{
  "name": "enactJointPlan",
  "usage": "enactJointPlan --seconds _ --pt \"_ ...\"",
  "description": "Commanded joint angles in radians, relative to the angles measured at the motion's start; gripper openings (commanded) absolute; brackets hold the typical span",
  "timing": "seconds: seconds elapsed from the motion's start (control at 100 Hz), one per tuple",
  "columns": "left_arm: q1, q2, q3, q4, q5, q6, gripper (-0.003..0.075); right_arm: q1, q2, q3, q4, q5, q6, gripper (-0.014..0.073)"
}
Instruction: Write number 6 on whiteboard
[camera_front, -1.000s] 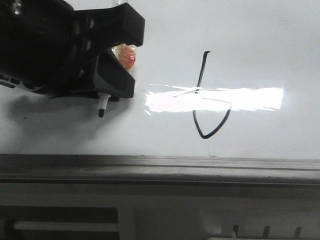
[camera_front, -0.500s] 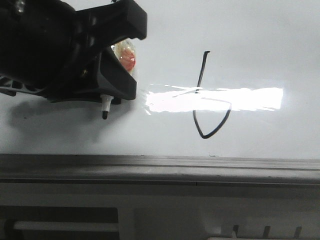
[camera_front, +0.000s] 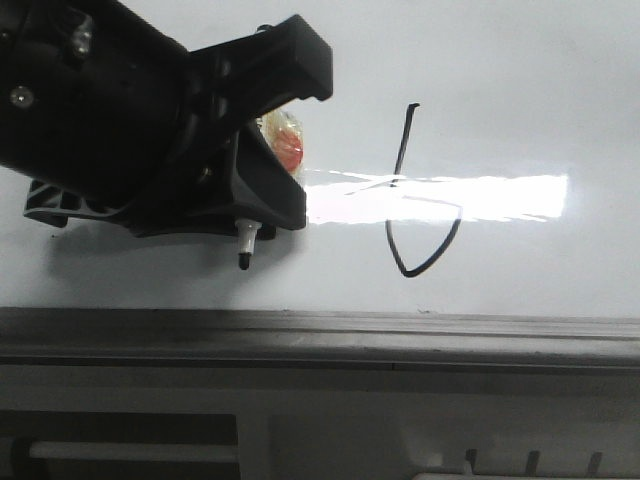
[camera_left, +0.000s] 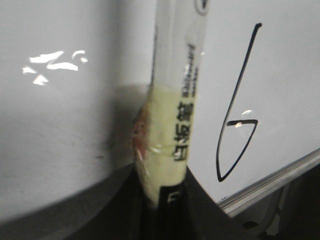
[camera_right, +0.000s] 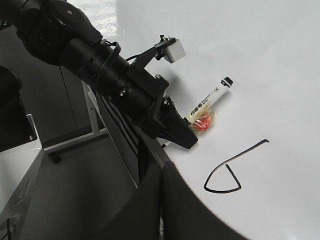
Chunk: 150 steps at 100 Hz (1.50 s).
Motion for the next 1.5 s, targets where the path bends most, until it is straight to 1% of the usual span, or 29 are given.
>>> enactJointPlan --seconds 0.0,0.23,0.29,0.34,0.39,0.44,0.46,0.47,0.51,0.54,0.59,0.73,0.78,0.83,0.9,0.93,0.98,1.07,1.19,1.37,1.44,1.48,1.49 --pt "0.014 0.024 -0.002 -0.018 -0.150 -0.004 -0.0019 -0.009 0.003 -0.028 -0.003 -0.068 0.002 -0.0064" --pt "0.014 0.024 -0.002 -0.018 -0.175 -0.004 -0.0018 -0.009 0.003 -0.028 -0.003 -0.068 0.002 -0.0064" --pt "0.014 0.024 -0.002 -0.018 -0.185 -0.004 0.0000 -0.009 0.003 -0.028 -0.003 -0.068 0.002 -0.0064" --pt "0.014 0.024 -0.002 -0.018 -0.195 -0.004 0.0052 -0.009 0.003 -0.028 -0.003 -0.068 0.002 -0.0064" --pt "0.014 0.024 -0.002 -0.018 -0.206 -0.004 0.0140 -0.009 0.003 -0.028 -0.003 -0.068 0.002 -0.0064" --pt "0.014 0.024 -0.002 -0.018 -0.223 -0.004 0.0260 -0.009 0.003 -0.028 -0.001 -0.068 0.004 -0.0064" --pt "0.014 0.024 -0.002 -0.018 -0.225 -0.004 0.0288 -0.009 0.003 -0.028 -0.001 -0.068 0.004 -0.0064" --pt "0.014 0.024 -0.002 -0.018 -0.230 -0.004 0.0315 -0.009 0.003 -0.028 -0.001 -0.068 0.004 -0.0064" --pt "0.014 0.024 -0.002 -0.018 -0.241 -0.004 0.0381 -0.009 0.003 -0.028 0.001 -0.068 0.005 -0.0064" --pt "0.014 0.024 -0.002 -0.018 -0.247 -0.004 0.0411 -0.009 0.003 -0.028 0.001 -0.068 0.005 -0.0064" --pt "0.014 0.024 -0.002 -0.018 -0.257 -0.004 0.0435 -0.009 0.003 -0.028 0.001 -0.071 0.005 -0.0064" --pt "0.014 0.024 -0.002 -0.018 -0.262 -0.004 0.0433 -0.009 0.003 -0.028 0.003 -0.082 0.005 -0.0064" --pt "0.014 0.024 -0.002 -0.018 -0.264 -0.004 0.0443 -0.009 0.003 -0.028 0.003 -0.090 0.005 -0.0064" --pt "0.014 0.017 -0.004 -0.018 -0.264 -0.004 0.0474 -0.009 0.003 -0.028 0.003 -0.093 0.005 -0.0064" --pt "0.014 -0.001 -0.011 -0.018 -0.264 -0.004 0.0538 -0.009 0.003 -0.028 0.003 -0.093 0.005 -0.0064" --pt "0.014 -0.012 -0.013 -0.018 -0.255 -0.004 0.0571 -0.009 0.003 -0.028 0.003 -0.093 0.005 -0.0064" --pt "0.014 -0.037 -0.020 -0.018 -0.228 -0.004 0.0599 -0.009 0.003 -0.028 0.003 -0.086 0.005 -0.0064" --pt "0.013 -0.097 -0.033 -0.018 -0.196 -0.004 0.0603 -0.009 0.003 -0.028 0.003 -0.067 0.005 -0.0064" --pt "0.013 -0.186 -0.033 -0.018 -0.198 0.001 0.0603 -0.009 0.003 -0.028 0.003 -0.061 0.005 -0.0064" --pt "0.013 -0.308 -0.033 -0.015 -0.220 0.102 0.0583 -0.009 -0.002 -0.028 0.003 -0.061 0.005 -0.0064" --pt "0.013 -0.368 -0.029 -0.015 -0.224 0.191 0.0524 -0.009 -0.016 -0.028 -0.002 -0.051 0.005 -0.0063" --pt "0.013 -0.410 -0.018 -0.015 -0.224 0.233 0.0459 -0.009 -0.029 -0.023 -0.019 -0.041 0.005 -0.0063" --pt "0.013 -0.417 -0.013 -0.015 -0.227 0.245 0.0433 -0.009 -0.036 -0.023 -0.022 -0.036 0.005 -0.0063"
